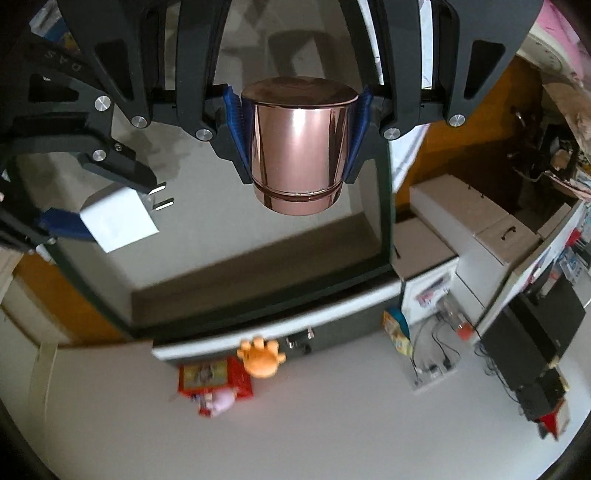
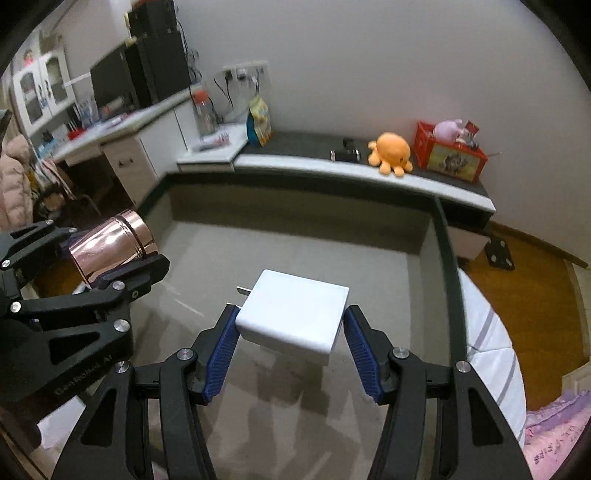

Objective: Organize rigid objects
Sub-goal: 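Carry the copper canister and white charger into the pink box and release both, then withdraw both tools from the box back toward the items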

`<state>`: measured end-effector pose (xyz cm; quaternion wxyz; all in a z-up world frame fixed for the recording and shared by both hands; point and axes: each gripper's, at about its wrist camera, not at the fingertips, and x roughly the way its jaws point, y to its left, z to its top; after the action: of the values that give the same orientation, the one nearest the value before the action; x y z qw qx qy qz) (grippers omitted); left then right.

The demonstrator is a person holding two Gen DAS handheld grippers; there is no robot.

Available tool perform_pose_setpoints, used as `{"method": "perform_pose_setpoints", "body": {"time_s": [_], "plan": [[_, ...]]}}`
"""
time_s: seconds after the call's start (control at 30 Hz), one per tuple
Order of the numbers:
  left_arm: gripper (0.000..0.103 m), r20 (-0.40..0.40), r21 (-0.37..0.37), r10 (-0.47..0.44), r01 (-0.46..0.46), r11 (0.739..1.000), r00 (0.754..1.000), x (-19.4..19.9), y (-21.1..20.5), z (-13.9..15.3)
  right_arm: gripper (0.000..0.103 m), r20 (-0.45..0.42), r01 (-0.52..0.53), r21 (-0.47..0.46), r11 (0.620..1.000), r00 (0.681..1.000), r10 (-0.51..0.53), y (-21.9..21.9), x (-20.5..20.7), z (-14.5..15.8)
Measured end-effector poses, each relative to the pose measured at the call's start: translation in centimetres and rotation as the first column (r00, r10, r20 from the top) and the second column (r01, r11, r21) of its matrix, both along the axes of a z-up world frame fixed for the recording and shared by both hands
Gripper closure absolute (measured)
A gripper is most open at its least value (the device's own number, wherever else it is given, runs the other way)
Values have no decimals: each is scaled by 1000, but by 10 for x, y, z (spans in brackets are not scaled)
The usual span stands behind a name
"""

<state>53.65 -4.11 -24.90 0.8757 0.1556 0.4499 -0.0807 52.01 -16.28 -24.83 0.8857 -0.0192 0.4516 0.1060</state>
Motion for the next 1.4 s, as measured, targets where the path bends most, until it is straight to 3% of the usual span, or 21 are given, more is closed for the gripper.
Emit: {"method": "perform_pose_setpoints", "body": {"time_s": [0.2, 0.37, 0.47, 0.5, 0.67, 0.77, 0.9, 1.13, 1.4], "plan": [[54, -41, 6, 15, -15, 1000, 999, 9, 2, -17, 43, -57, -3, -15, 1000, 998, 2, 0, 7, -13], [25, -3, 28, 39, -39, 999, 999, 6, 7, -9, 43, -75, 8, 25, 1000, 997, -6, -5, 8, -14], [23, 21, -31, 44, -43, 999, 999, -5, 16, 5, 25, -43, 41, 21, 999, 998, -41, -12, -1, -1], [17, 49, -40, 51, -49, 998, 997, -13, 19, 13, 23, -31, 42, 23, 999, 999, -41, -12, -3, 3], [9, 195, -57, 49, -39, 998, 980, -59, 27, 52, 23, 76, 26, 55, 998, 997, -30, -15, -38, 40], [1, 300, -85, 69, -45, 995, 951, -98, 35, 79, 18, 158, 26, 52, 998, 987, -34, -17, -69, 63], [0, 425, -154, 103, -41, 987, 899, -158, 46, 112, 15, 283, 45, 64, 997, 957, -61, -20, -117, 96], [0, 525, -216, 99, 20, 976, 845, -249, 49, 144, 15, 455, 44, 101, 994, 886, -85, -20, -217, 136], [0, 608, -251, 167, -12, 968, 777, -341, 48, 146, 15, 576, 88, 114, 990, 806, -138, -25, -312, 146]]}}
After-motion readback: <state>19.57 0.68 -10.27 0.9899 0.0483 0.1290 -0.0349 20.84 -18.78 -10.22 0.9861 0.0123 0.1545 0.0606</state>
